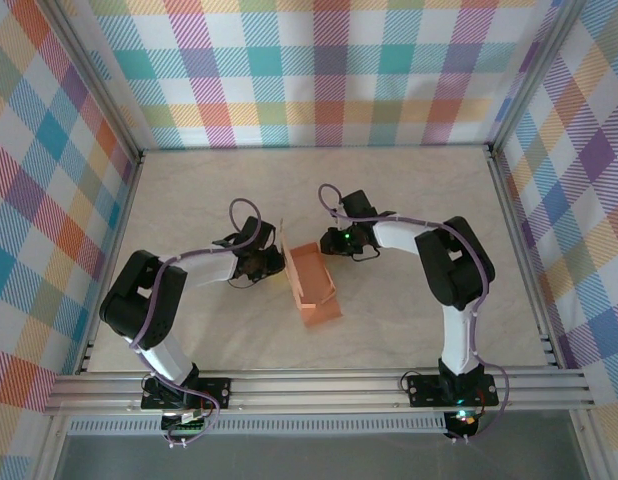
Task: Fold the paper box
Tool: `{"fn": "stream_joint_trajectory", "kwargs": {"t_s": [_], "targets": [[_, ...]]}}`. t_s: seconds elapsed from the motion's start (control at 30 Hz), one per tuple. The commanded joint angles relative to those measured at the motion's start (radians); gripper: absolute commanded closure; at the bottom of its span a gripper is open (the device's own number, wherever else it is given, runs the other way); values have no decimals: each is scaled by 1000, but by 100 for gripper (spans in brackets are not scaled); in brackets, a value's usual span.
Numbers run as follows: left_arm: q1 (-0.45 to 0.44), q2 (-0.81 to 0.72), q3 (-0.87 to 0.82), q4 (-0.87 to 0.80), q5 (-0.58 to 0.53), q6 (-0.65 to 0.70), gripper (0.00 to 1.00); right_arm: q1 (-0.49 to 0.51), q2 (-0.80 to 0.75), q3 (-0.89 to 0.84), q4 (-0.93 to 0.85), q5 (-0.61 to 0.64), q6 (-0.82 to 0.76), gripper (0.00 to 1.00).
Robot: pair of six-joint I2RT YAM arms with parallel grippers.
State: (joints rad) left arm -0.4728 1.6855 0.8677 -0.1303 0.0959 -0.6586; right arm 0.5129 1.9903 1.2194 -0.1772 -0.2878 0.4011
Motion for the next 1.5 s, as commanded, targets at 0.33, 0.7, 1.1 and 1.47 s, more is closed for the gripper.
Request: {"fn": "stream_joint_trajectory", "kwargs": {"t_s": [0.33, 0.7, 1.1, 1.47], "targets": [[66, 232, 271, -32, 152, 112, 80, -85, -248, -135, 14, 52, -288, 54], [44, 312, 426, 4, 208, 56, 71, -33, -331, -194, 52, -61, -781, 36], [171, -70, 64, -14, 38, 91, 67, 25, -123, 24, -142, -52, -1057, 42], [200, -211, -61, -68, -21, 121, 66, 43, 6, 150, -232, -6, -1137, 56]]}}
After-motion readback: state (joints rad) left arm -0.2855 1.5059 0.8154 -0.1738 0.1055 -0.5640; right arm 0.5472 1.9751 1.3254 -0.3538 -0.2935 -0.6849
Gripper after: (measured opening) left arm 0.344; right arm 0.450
